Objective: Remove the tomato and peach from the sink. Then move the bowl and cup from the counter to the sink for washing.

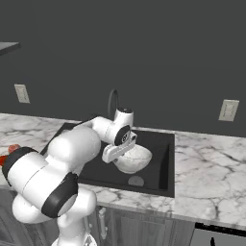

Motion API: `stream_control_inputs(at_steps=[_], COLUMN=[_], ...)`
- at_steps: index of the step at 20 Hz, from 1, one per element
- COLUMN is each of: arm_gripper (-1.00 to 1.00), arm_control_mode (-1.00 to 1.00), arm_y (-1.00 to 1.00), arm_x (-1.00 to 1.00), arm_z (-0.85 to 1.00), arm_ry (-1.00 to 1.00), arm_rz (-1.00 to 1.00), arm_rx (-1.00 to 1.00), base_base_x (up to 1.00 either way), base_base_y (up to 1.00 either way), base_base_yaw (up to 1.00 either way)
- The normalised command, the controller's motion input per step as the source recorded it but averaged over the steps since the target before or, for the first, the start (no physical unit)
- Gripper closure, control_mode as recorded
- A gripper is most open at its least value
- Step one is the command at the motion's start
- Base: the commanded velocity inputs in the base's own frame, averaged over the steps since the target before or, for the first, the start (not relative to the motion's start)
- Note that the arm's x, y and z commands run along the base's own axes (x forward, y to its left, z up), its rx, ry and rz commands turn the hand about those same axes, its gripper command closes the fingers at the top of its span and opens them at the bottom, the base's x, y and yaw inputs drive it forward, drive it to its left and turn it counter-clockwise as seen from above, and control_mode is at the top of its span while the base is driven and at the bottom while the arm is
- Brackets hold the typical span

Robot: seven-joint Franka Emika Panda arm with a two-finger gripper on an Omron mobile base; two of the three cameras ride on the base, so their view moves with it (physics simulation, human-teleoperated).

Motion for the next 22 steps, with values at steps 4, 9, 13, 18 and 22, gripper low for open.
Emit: stream_control_inputs(at_steps=[4, 9, 13, 18, 22], arm_gripper=[1.0, 1.0, 1.0, 1.0, 1.0], arm_control_mode=[-1.0, -1.0, -1.0, -1.0, -1.0], arm_y=[0.0, 0.0, -0.01, -0.04, -0.07], arm_x=[0.2, 0.17, 0.14, 0.13, 0.12], arm_z=[-0.2, -0.2, -0.2, -0.19, -0.19], arm_ry=[0.03, 0.0, 0.0, 0.0, -0.01], arm_rz=[0.0, 0.0, 0.0, 0.0, 0.0], arm_rx=[0.0, 0.0, 0.0, -0.01, -0.03], base_base_x=[0.0, 0.0, 0.0, 0.0, 0.0], base_base_y=[0.0, 0.0, 0.0, 0.0, 0.0], base_base_yaw=[0.0, 0.0, 0.0, 0.0, 0.0])
